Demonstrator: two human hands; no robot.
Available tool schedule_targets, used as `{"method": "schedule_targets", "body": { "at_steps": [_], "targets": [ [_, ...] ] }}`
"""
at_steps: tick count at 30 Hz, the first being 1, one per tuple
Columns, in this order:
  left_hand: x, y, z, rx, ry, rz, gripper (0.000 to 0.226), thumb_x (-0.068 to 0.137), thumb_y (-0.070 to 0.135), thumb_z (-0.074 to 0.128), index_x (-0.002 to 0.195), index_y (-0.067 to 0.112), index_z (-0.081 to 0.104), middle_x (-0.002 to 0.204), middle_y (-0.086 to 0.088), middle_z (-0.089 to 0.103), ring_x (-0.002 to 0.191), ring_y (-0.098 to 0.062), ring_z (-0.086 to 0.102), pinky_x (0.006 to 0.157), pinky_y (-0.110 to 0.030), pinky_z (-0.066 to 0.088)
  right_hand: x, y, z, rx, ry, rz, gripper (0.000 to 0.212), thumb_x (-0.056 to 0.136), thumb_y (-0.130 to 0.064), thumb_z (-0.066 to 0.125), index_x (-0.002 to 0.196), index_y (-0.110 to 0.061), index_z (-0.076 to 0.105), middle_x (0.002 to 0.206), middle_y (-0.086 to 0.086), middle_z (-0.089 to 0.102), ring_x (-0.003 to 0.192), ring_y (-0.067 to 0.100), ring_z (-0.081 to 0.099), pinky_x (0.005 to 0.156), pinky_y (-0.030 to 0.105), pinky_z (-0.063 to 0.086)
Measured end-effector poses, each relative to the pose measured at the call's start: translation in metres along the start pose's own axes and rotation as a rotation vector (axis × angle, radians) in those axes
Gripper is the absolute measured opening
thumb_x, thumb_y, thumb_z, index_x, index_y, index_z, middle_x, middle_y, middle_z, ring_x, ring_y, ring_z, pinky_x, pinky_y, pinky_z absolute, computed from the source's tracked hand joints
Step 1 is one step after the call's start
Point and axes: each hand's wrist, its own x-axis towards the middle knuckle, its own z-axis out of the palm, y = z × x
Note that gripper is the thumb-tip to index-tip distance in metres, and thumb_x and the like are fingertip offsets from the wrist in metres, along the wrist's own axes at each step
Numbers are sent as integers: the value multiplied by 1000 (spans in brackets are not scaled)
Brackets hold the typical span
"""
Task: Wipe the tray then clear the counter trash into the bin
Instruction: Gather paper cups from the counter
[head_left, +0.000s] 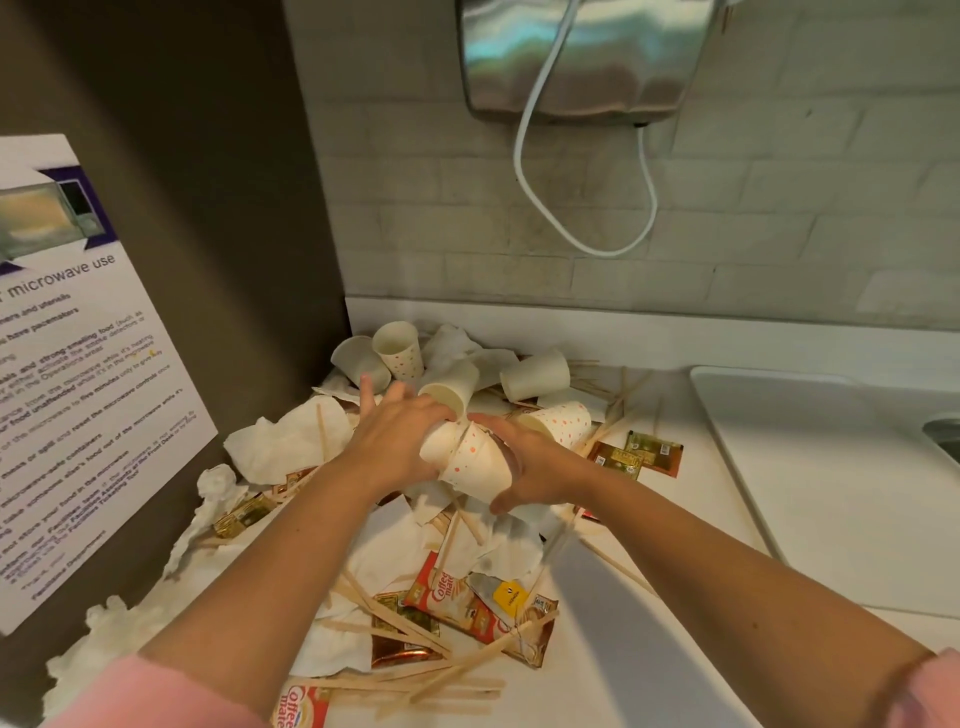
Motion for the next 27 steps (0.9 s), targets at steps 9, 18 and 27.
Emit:
{"method": "schedule_targets", "body": {
  "at_steps": [9,18,27],
  "targets": [
    [-1,3,-12,-356,42,155,67,78,5,59,136,34,40,135,9,40,128,-15,29,106,-31,23,-9,-7,-1,100,67,-2,103,64,-13,83,146,-21,22,139,5,42,127,23,41,107,37,37],
    [-19,32,-14,-819,238,186,61,77,-10,51,130,20,51,120,8,43,108,-3,44,86,0,33,-30,-26,3,194,149,-7,108,67,-18,83,150,-21,13,147,4,35,130,20,40,102,23,34],
    [-37,60,-8,-904,230,-16,54,89,35,59,138,22,41,136,-4,33,122,-20,43,100,-29,37,-92,-26,-3,320,362,77,105,69,-14,82,148,-32,14,138,3,44,111,18,51,86,25,43]
  ]
}}
